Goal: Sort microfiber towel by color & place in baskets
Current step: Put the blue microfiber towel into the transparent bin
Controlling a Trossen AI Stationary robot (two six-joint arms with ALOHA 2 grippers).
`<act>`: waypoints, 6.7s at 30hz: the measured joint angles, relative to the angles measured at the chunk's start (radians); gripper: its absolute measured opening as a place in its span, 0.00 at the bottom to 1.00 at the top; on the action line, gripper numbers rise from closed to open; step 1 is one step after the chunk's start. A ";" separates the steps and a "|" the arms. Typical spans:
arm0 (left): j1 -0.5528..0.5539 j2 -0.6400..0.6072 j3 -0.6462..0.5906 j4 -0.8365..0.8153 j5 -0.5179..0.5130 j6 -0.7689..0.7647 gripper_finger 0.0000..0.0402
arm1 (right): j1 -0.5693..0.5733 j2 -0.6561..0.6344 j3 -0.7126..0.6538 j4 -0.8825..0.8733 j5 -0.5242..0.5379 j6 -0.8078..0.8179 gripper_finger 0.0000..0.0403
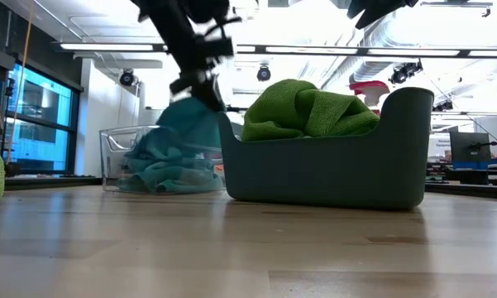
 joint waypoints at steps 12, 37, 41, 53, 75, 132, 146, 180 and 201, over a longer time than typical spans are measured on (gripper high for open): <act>0.251 -0.247 -0.264 0.126 0.193 -0.429 0.00 | 0.000 0.000 0.000 0.003 0.000 0.009 0.54; 0.187 -0.054 -0.624 0.590 0.299 -0.766 0.08 | -0.079 0.000 0.000 0.029 -0.015 0.005 0.54; 0.187 -0.067 -0.579 0.534 0.300 -0.708 0.19 | -0.079 0.000 0.000 0.029 -0.015 0.000 0.54; 0.188 -0.124 -0.344 0.178 0.341 -0.617 0.50 | -0.079 0.000 0.000 0.029 -0.015 -0.034 0.54; 0.154 -0.385 -0.206 0.233 0.460 -0.656 0.54 | -0.079 0.000 0.000 0.059 -0.015 -0.027 0.54; -0.002 0.124 0.247 -0.382 0.179 -0.453 0.54 | -0.299 0.043 -0.001 0.450 -0.364 -0.489 0.54; 0.013 0.262 0.270 -0.427 0.186 -0.739 0.50 | -0.299 0.046 -0.001 0.424 -0.366 -0.486 0.54; 0.180 -0.166 0.270 -0.542 -0.185 -0.467 0.00 | -0.299 0.046 0.000 0.421 -0.365 -0.452 0.54; 0.282 -0.174 0.005 -0.575 -0.584 -0.530 0.00 | -0.299 0.046 0.000 0.421 -0.365 -0.437 0.54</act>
